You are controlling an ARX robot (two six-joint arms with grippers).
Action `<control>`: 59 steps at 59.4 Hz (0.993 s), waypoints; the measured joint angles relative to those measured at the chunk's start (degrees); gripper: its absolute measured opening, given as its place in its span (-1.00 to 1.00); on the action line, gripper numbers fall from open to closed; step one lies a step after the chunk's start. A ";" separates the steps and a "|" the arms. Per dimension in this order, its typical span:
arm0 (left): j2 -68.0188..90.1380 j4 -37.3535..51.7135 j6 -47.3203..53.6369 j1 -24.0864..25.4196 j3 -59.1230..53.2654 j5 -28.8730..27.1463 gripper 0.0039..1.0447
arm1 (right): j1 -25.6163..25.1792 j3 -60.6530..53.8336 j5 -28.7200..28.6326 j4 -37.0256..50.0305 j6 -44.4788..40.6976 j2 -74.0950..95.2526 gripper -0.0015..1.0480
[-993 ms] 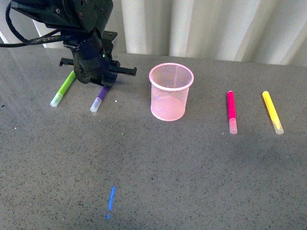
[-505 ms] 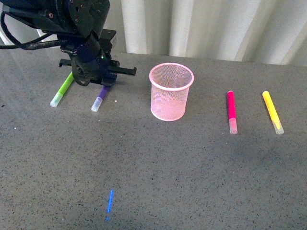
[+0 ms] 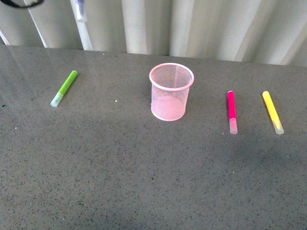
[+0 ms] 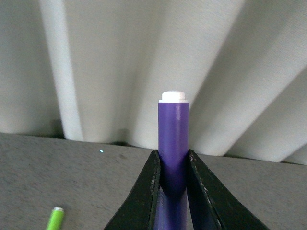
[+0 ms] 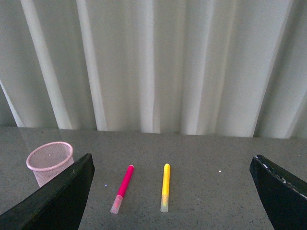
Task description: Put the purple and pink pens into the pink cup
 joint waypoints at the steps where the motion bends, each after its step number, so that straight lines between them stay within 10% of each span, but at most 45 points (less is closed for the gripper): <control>1: 0.00 0.92 -0.37 -0.24 -0.76 -0.02 -0.76 | 0.00 0.00 0.00 0.02 0.00 0.00 0.87; 23: 8.09 31.98 -10.49 -10.40 -11.08 -4.07 -0.76 | 0.00 0.00 0.00 0.00 0.00 0.00 0.87; 59: 21.16 35.80 -20.39 -15.10 -3.26 -11.54 -0.76 | 0.00 0.00 0.00 0.02 0.00 0.00 0.87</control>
